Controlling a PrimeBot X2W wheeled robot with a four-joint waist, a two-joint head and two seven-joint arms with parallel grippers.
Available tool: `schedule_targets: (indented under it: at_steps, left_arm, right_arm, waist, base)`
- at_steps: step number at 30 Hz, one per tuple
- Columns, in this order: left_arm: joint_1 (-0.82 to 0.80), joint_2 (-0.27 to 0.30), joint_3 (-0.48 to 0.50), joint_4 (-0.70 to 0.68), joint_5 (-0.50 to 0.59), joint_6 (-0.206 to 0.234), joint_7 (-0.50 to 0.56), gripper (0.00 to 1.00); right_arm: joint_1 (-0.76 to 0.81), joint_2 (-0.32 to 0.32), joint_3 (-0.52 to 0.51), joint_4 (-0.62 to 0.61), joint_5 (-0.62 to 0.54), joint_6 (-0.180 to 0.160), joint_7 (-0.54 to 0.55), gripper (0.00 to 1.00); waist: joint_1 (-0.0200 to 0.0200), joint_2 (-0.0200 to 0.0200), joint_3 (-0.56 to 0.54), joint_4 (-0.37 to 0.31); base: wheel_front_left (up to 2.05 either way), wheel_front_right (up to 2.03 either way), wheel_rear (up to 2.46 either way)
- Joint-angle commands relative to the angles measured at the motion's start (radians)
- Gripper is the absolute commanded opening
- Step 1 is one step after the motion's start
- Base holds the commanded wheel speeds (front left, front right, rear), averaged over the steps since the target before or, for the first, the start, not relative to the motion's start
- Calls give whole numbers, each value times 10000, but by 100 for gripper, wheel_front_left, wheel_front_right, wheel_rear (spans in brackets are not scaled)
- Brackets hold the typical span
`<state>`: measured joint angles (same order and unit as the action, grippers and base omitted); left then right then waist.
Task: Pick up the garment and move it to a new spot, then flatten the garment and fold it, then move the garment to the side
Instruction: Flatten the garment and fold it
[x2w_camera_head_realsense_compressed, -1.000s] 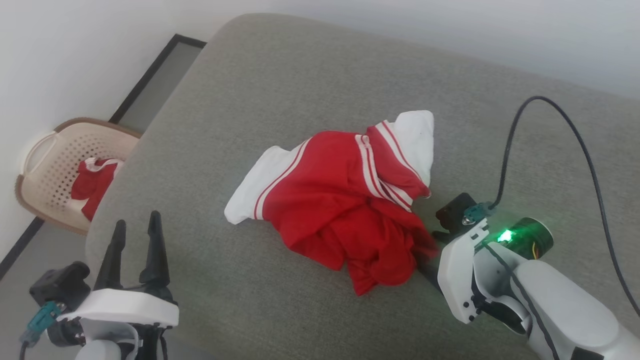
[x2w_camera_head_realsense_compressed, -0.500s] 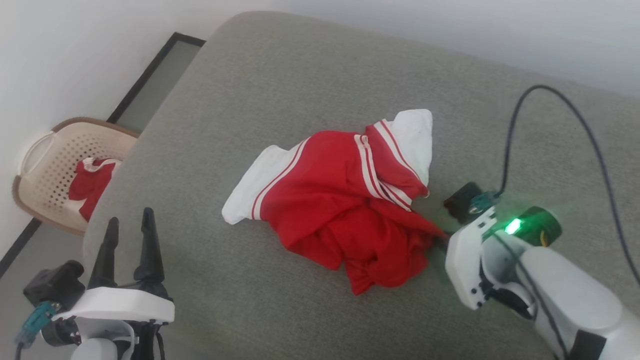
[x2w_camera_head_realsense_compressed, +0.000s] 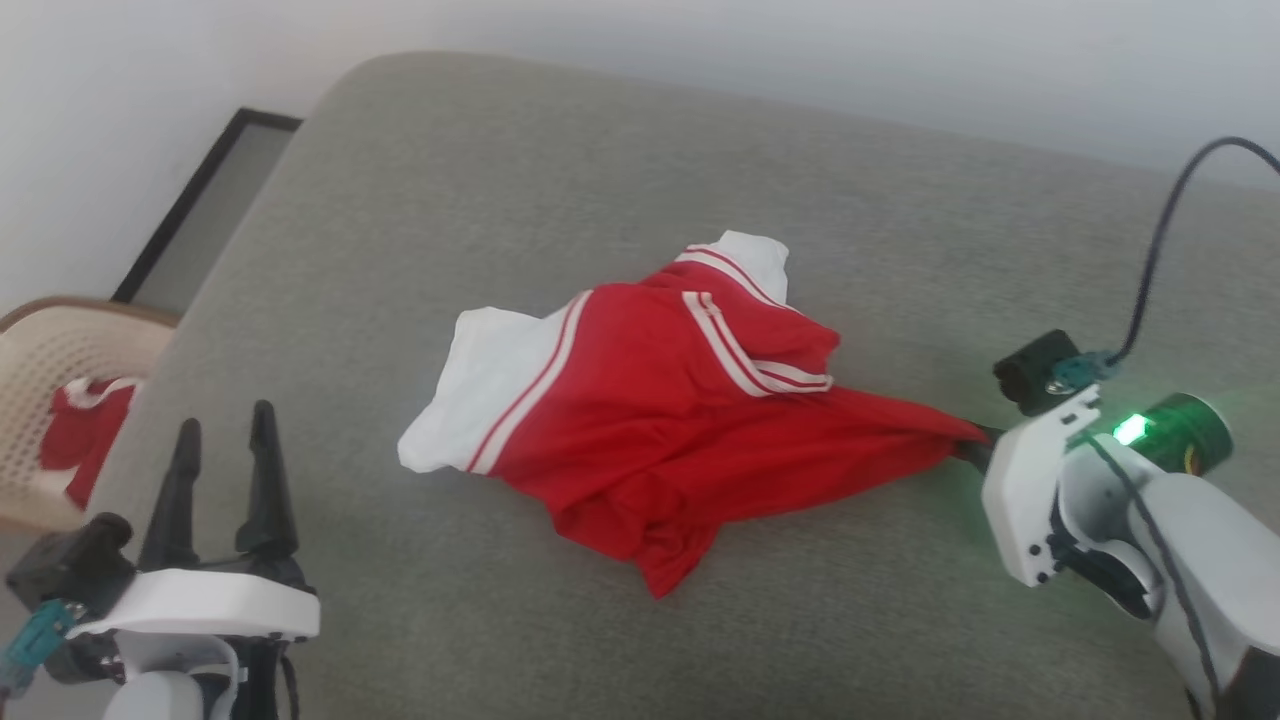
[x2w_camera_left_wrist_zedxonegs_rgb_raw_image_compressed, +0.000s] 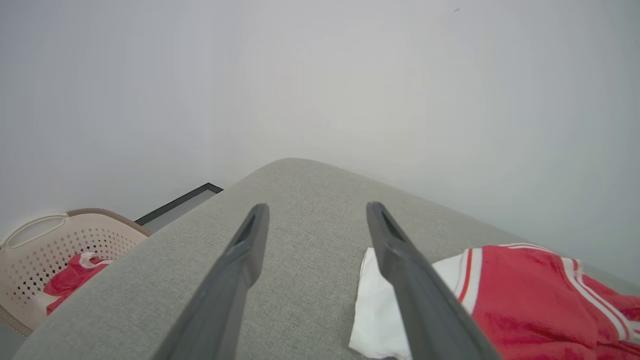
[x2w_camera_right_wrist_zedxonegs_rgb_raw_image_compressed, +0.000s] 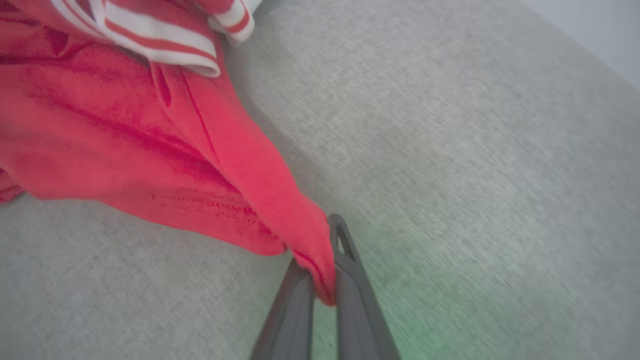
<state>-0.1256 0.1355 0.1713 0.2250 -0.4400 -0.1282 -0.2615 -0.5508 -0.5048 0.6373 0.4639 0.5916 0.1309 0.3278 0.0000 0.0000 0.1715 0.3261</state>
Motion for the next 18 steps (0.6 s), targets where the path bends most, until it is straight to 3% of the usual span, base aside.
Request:
schedule_targets:
  at_steps: [1,18]
  left_arm:
    - [81,59,84,-64,-6,-25,-45,100]
    - [536,559,427,-335,63,-27,-45,100]
  right_arm:
    - [177,-92,-144,-16,18,-3,40,0]
    - [2562,-1006,-2545,-1137,-34,-3,747,0]
  waist:
    - [0,0,-111,-299]
    - [0,0,-564,-2072]
  base:
    - [0,0,0]
    - [0,0,0]
